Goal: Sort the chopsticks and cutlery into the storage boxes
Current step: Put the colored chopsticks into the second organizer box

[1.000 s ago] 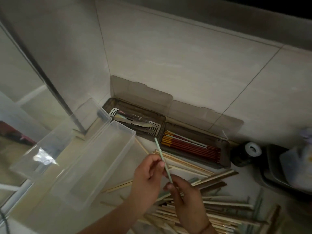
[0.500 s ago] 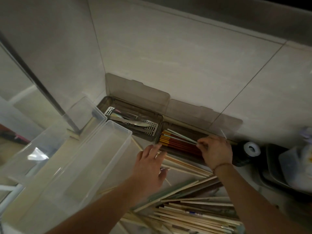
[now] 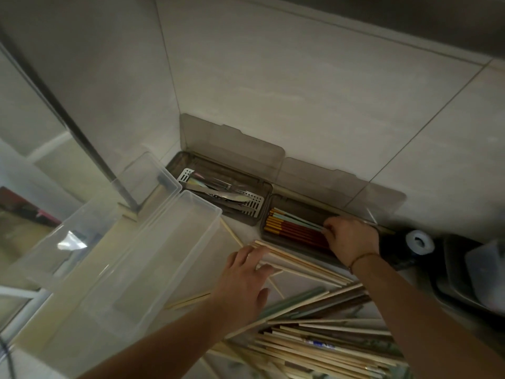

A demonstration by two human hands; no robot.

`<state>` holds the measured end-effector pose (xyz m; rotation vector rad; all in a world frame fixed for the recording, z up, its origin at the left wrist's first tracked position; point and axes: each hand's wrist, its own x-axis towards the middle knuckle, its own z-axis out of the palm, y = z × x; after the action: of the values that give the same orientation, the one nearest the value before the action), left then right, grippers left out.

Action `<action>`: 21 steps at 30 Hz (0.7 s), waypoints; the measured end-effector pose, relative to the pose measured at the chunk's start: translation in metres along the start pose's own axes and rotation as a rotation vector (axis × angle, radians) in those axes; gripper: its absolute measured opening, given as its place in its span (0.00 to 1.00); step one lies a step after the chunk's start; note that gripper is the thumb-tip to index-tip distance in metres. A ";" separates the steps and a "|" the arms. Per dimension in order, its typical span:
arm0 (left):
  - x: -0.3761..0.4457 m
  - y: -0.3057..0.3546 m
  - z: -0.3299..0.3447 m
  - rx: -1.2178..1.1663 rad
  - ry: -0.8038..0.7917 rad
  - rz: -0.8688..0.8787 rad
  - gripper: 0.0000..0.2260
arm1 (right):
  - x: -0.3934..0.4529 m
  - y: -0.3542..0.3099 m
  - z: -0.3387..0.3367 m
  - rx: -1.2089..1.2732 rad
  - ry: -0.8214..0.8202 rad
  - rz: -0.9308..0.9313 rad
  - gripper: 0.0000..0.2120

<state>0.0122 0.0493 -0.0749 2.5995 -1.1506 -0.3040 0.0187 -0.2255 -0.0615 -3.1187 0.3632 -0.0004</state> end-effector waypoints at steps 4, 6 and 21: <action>-0.015 0.000 0.010 0.092 -0.148 0.015 0.16 | -0.045 -0.011 0.000 0.243 0.287 -0.225 0.05; -0.022 0.001 0.015 0.098 -0.172 0.023 0.14 | -0.073 -0.020 0.012 0.268 0.188 -0.384 0.07; -0.034 0.013 0.027 0.157 -0.206 0.054 0.11 | -0.121 -0.031 0.052 0.062 -0.009 -0.365 0.12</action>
<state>-0.0273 0.0617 -0.0936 2.7167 -1.3621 -0.4989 -0.0919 -0.1674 -0.1136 -3.0705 -0.2050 0.0011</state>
